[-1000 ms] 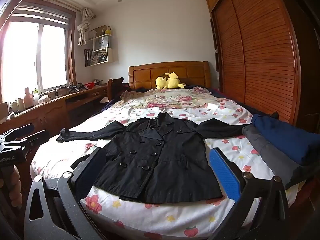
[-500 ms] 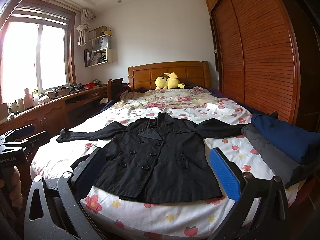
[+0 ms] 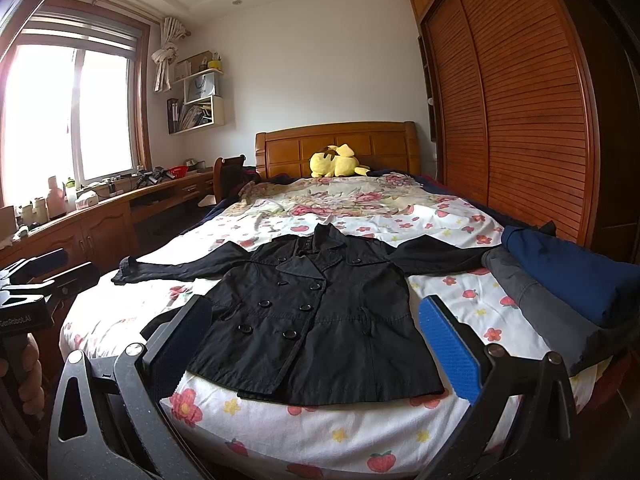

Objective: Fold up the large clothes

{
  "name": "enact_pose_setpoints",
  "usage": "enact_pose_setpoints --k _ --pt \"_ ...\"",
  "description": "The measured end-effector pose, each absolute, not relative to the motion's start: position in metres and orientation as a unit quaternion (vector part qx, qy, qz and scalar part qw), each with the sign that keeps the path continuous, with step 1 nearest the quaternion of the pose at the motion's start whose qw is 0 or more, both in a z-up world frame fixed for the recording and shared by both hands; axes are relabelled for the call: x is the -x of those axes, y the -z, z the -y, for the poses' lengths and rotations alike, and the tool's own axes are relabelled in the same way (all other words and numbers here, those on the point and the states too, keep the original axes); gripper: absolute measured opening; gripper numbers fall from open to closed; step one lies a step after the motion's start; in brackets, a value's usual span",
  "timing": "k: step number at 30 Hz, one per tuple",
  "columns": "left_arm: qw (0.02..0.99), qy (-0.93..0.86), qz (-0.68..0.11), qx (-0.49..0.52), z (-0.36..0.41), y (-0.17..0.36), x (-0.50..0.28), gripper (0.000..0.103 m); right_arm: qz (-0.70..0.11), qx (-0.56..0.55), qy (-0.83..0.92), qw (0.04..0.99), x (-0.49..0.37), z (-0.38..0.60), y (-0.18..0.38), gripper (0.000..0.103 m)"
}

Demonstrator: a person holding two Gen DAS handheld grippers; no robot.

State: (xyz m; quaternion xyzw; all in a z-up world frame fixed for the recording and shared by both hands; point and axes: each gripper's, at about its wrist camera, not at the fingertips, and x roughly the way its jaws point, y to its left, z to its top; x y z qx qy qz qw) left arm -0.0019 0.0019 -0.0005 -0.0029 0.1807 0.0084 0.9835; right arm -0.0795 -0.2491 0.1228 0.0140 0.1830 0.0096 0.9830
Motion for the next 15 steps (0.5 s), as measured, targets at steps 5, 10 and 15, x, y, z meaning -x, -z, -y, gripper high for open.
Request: enact_pose_setpoints --k 5,10,15 --pt "0.983 -0.009 -0.181 0.002 0.0 0.0013 0.0012 0.103 -0.183 -0.015 -0.01 0.983 0.0803 0.2484 -0.1235 0.103" --pt "0.983 -0.008 -0.181 0.002 -0.0005 0.001 0.0012 0.103 -0.183 -0.014 -0.01 0.983 0.0809 0.2477 -0.1241 0.103" --pt "0.984 -0.009 -0.18 0.001 0.0002 0.0013 0.0016 0.103 -0.183 -0.014 -0.009 0.983 0.0811 0.2472 -0.1245 0.103"
